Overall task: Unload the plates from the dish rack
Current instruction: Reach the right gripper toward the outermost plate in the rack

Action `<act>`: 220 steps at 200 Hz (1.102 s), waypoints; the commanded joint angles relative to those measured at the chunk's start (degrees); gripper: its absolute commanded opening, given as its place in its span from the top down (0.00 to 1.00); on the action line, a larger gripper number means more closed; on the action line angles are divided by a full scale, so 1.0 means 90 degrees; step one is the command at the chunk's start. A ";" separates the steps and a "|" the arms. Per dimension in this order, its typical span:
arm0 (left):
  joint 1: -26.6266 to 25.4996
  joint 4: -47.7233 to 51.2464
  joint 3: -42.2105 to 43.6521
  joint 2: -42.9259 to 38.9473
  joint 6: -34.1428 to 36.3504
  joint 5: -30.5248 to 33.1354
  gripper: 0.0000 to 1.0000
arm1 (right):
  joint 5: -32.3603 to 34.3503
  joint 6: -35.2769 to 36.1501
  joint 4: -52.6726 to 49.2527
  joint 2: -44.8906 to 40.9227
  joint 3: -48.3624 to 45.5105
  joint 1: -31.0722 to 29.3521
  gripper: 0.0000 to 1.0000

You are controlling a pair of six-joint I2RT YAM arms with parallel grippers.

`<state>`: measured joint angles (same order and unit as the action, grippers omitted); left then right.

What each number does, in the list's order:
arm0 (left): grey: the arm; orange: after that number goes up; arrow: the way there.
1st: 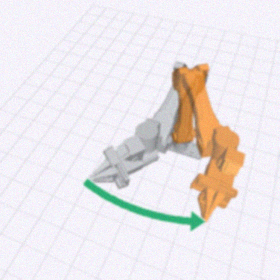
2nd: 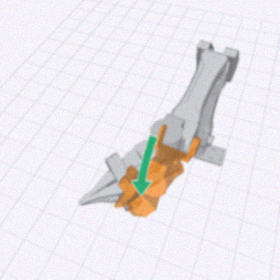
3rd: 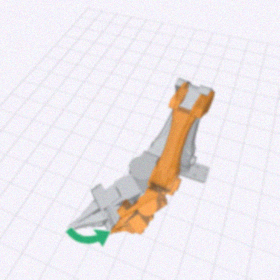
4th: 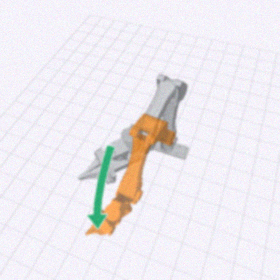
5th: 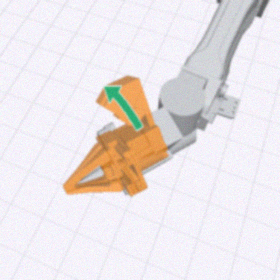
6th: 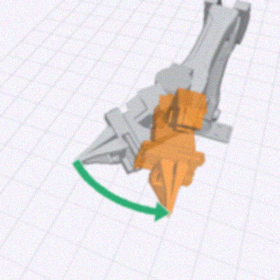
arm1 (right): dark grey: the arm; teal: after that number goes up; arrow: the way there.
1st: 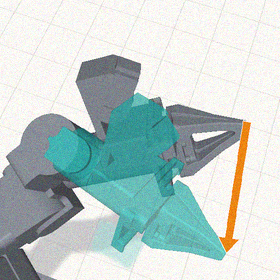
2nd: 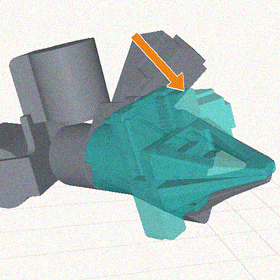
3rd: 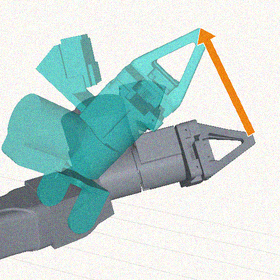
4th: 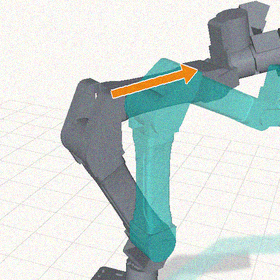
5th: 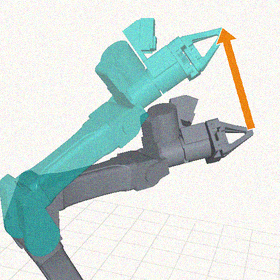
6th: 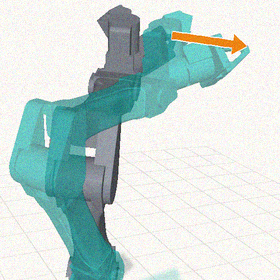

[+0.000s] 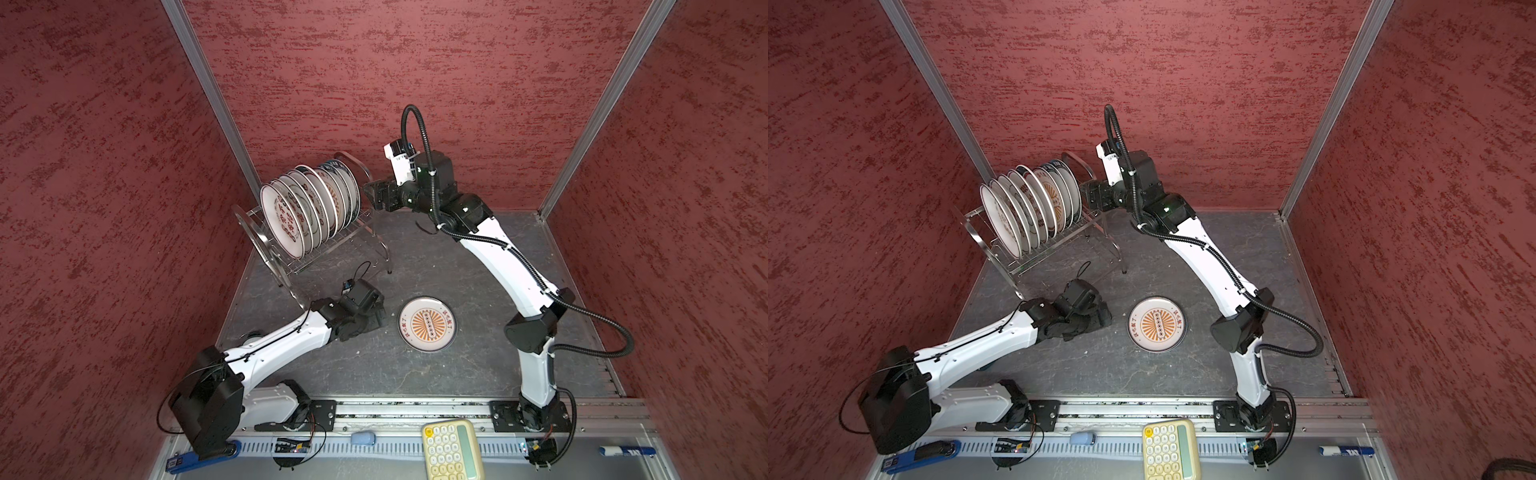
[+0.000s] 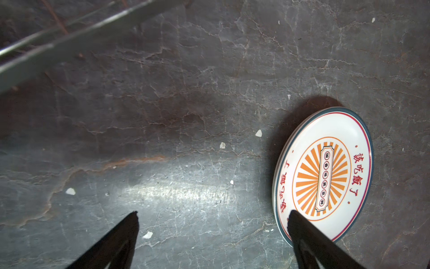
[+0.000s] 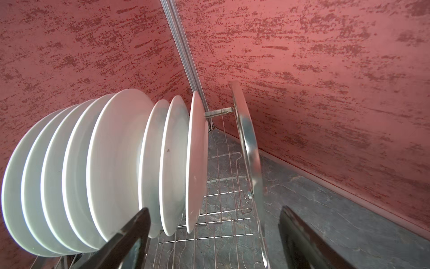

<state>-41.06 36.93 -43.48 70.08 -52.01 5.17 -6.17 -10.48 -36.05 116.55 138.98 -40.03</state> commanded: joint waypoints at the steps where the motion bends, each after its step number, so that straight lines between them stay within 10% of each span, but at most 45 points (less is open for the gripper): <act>1: 0.0071 0.0062 0.0160 -0.0229 -0.0047 0.0097 0.00 | 0.0096 -0.0002 0.0031 0.0135 0.0231 -0.0054 0.23; 220: 0.0518 -0.0157 0.0828 -0.0688 0.0019 -0.0174 0.00 | -0.0214 -0.0613 0.0436 0.0738 0.0515 -0.0230 0.53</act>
<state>-36.88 36.73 -36.36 64.45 -52.07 4.14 -7.11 -15.46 -34.02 121.73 141.49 -41.54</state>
